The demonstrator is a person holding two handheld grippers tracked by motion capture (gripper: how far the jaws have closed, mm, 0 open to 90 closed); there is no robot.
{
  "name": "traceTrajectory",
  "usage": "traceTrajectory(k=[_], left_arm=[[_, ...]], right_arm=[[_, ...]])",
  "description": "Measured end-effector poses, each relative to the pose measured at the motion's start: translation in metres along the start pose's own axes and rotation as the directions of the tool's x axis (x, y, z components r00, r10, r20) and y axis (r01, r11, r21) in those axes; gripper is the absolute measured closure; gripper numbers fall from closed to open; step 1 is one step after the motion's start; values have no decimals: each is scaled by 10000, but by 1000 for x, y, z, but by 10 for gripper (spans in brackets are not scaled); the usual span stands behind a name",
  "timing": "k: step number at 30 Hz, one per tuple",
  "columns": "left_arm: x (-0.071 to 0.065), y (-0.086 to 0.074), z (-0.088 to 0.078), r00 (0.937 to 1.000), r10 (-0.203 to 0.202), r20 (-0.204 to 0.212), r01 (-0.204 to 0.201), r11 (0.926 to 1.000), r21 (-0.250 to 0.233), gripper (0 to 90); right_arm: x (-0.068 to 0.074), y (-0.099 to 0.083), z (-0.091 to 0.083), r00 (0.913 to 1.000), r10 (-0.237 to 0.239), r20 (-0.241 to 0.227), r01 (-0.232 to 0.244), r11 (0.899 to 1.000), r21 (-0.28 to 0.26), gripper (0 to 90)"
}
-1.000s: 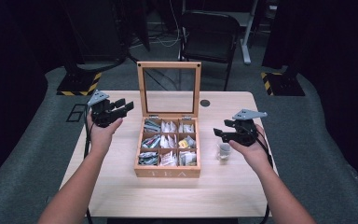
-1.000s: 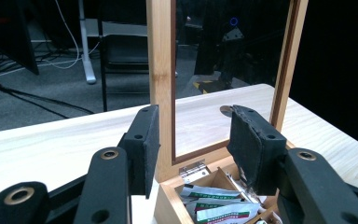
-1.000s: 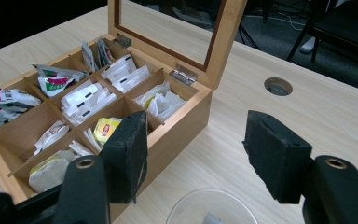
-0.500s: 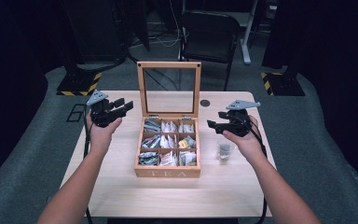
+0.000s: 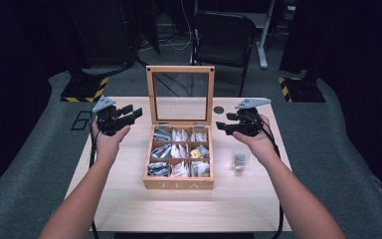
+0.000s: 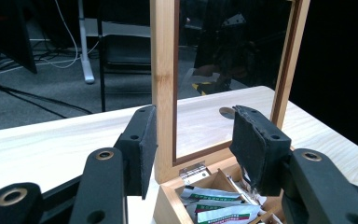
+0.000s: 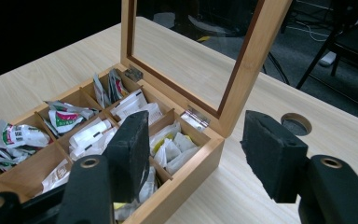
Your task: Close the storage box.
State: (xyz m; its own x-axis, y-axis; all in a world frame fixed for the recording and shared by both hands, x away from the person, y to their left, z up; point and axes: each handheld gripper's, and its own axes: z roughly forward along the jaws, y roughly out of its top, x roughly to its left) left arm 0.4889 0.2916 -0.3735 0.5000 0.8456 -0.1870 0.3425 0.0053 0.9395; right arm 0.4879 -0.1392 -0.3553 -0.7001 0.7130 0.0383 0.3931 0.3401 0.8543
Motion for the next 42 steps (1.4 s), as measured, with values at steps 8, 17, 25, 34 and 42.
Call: traceTrajectory(k=[8,17,25,34,42], left_arm=[[-1,0,1,9998,146,148,-145,9999,-82,505],[-2,1,1,9997,214,103,-212,9996,-186,503],[-1,1,2,9996,284,10,-284,9990,-356,482],[-2,2,2,9976,615,313,-600,9972,-440,457],[-4,1,4,9969,708,330,-696,9969,-378,467]], right_arm=[[-4,12,14,9998,-208,52,209,9997,-136,452],[-6,28,27,9997,-232,38,233,9994,-274,457],[-17,37,40,9994,-295,200,300,9992,-262,457],[-27,35,55,9991,-118,404,127,9997,-221,458],[-37,39,63,9979,40,639,-29,9998,-180,458]])
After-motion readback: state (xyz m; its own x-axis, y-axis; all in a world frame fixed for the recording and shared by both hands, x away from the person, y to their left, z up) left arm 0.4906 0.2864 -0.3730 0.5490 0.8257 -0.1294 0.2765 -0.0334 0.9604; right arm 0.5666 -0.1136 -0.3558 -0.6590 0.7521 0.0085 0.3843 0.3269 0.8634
